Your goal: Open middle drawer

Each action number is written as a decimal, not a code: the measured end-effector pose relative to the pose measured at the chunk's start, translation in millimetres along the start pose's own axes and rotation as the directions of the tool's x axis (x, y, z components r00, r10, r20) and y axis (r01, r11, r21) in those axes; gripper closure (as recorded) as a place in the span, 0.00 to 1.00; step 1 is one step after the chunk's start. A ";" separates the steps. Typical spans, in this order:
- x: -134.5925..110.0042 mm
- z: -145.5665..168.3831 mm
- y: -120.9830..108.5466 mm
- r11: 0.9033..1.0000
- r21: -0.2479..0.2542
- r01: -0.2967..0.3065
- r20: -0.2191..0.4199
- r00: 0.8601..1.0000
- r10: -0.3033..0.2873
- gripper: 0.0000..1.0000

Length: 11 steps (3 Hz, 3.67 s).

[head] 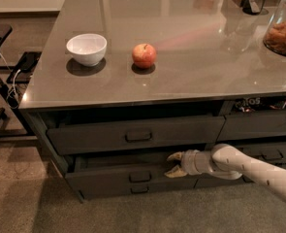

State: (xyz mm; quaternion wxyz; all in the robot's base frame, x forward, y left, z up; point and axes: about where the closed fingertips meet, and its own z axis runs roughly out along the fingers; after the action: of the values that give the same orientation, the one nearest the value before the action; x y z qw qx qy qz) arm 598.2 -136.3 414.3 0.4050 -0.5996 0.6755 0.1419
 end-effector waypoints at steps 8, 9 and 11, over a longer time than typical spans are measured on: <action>21.6 -17.0 40.7 0.999 -0.039 -0.030 0.023 0.999 0.031 0.19; 17.3 -20.8 38.9 0.999 -0.039 -0.030 0.023 0.999 0.031 0.42; 19.1 -29.8 48.1 0.999 -0.042 -0.024 0.029 0.999 0.025 0.89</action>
Offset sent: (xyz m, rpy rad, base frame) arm -0.4136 -0.0541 -0.0527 0.2665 0.6003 -0.4401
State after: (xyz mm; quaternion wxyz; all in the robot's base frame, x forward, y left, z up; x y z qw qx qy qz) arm 543.4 -158.2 405.3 0.4007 -0.5974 0.6736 0.1699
